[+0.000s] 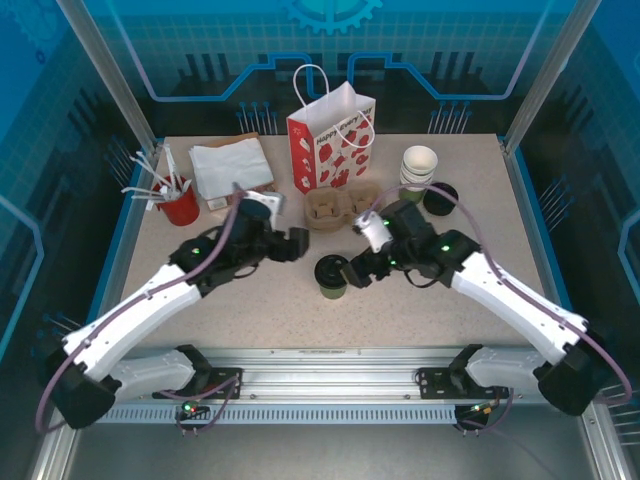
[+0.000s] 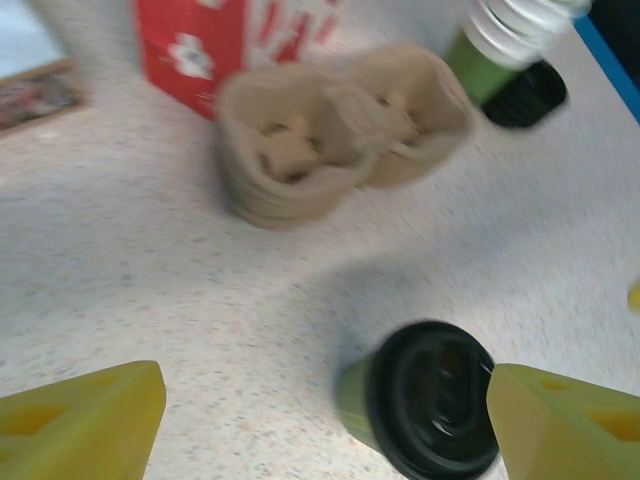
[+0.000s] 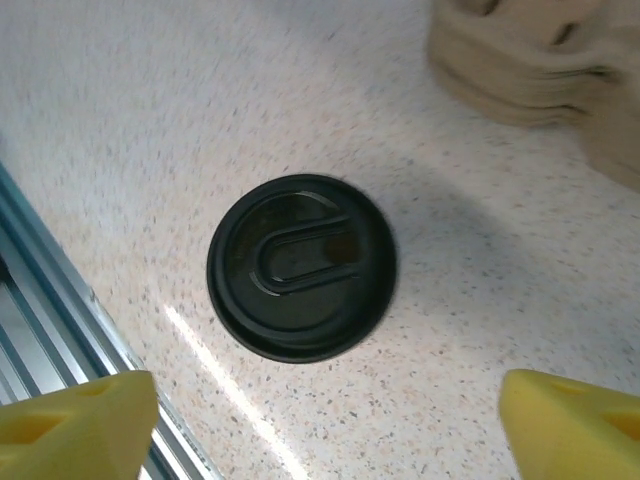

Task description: Pack the takeout coffee

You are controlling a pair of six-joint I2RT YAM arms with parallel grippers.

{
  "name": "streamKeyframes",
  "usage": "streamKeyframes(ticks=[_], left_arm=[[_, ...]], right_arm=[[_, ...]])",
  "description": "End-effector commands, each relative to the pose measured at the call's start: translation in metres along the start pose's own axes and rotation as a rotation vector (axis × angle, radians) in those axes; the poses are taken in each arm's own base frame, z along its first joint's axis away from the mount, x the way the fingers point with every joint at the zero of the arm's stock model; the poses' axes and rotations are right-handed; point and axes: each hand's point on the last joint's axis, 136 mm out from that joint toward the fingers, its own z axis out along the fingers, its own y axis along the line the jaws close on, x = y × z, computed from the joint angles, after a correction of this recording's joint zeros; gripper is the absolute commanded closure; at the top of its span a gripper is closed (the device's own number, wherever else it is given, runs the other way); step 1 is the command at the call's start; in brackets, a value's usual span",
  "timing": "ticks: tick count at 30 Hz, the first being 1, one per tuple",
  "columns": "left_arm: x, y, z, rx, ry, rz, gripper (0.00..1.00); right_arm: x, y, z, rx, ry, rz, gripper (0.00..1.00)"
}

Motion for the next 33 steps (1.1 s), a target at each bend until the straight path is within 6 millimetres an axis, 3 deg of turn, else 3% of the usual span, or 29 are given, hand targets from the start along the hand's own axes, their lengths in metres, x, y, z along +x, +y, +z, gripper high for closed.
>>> streamKeyframes(ticks=[1, 5, 12, 18, 25, 33], left_arm=[[0.017, 0.018, -0.003, 0.013, 0.058, -0.104, 0.14], [0.015, 0.026, -0.010, 0.013, 0.040, -0.124, 0.14], [0.017, 0.025, -0.010, 0.021, 0.046, -0.114, 0.14], [0.017, 0.025, -0.009, 0.021, 0.049, -0.110, 0.14], [0.017, 0.025, -0.010, 0.022, 0.049, -0.107, 0.14], [0.021, 0.026, -0.011, 0.023, 0.051, -0.113, 0.14]], right_arm=[[-0.006, 0.007, 0.018, 0.067, 0.059, -0.171, 0.05], [-0.008, 0.015, 0.042, 0.079, 0.124, -0.247, 0.02], [-0.008, 0.016, 0.064, 0.063, 0.185, -0.277, 0.04], [-0.001, 0.016, 0.073, 0.055, 0.227, -0.285, 0.12], [0.012, 0.009, 0.081, 0.072, 0.276, -0.274, 0.27], [0.043, -0.002, 0.087, 0.117, 0.368, -0.244, 0.38]])
